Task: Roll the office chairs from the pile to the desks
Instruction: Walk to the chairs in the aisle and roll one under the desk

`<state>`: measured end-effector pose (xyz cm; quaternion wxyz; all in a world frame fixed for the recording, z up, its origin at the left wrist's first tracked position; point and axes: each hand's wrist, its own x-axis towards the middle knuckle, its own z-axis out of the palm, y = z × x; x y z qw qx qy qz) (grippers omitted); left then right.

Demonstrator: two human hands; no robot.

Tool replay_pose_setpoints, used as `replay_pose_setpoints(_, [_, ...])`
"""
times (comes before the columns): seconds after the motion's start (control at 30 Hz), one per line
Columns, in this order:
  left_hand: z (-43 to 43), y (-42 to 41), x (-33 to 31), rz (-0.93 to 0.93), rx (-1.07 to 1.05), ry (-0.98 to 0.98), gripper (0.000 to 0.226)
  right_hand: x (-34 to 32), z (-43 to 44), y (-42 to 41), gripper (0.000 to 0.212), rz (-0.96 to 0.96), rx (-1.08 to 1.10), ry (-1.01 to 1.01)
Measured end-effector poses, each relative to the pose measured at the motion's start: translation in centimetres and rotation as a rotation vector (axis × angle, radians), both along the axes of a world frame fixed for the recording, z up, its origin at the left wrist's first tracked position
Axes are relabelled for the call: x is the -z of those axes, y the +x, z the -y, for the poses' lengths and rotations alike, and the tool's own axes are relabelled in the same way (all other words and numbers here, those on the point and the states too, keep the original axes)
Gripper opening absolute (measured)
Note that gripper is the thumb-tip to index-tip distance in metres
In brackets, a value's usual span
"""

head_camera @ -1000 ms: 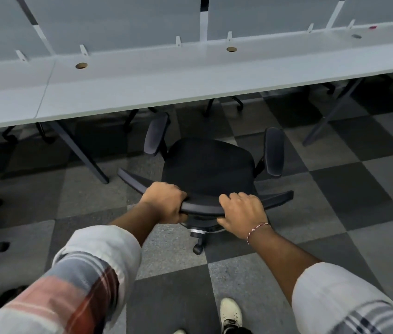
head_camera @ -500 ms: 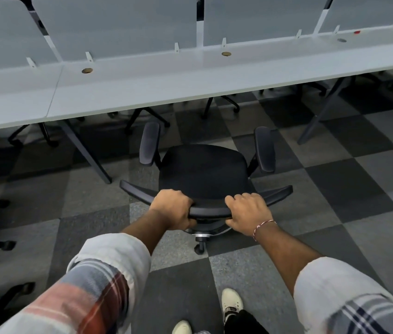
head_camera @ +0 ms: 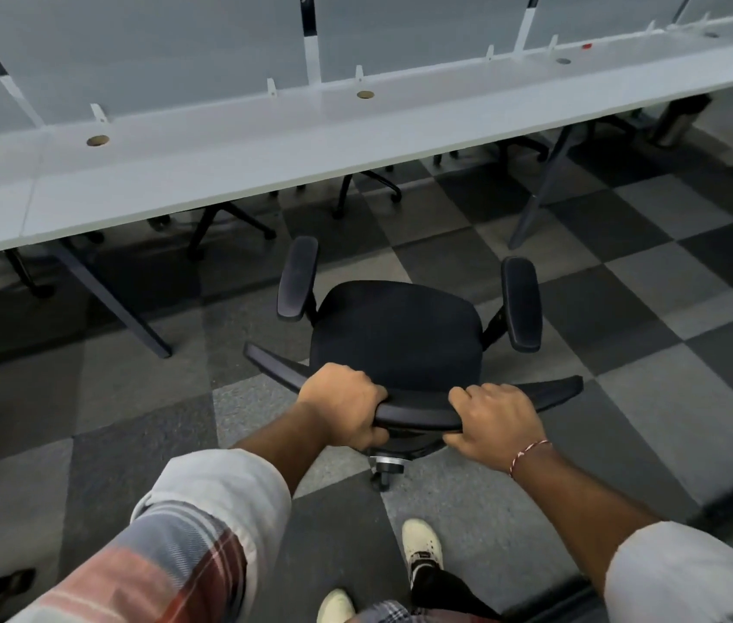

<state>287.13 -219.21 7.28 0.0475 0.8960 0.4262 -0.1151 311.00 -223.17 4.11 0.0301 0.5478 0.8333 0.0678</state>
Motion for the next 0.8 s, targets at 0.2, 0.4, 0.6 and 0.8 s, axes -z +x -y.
replay_pose_setpoints(0.2, [-1.8,1.1,0.3,-0.014,0.098,0.034,0.038,0.3,0.7,0.6,0.056,-0.052,0.075,0.039])
replay_pose_setpoints(0.4, [-5.7,3.9,0.3,-0.041,0.174,-0.001,0.04,0.1,-0.3,2.3,0.056,-0.059,0.189,0.059])
replay_pose_setpoints(0.6, [-8.9,8.6,0.5,-0.053,0.23,0.022,0.038,0.4,-1.9,6.0,0.055,-0.081,0.281,0.064])
replay_pose_setpoints(0.8, [-11.4,15.3,0.9,-0.005,0.226,0.036,0.038,0.7,-5.8,13.4,0.05,-0.058,0.296,0.05])
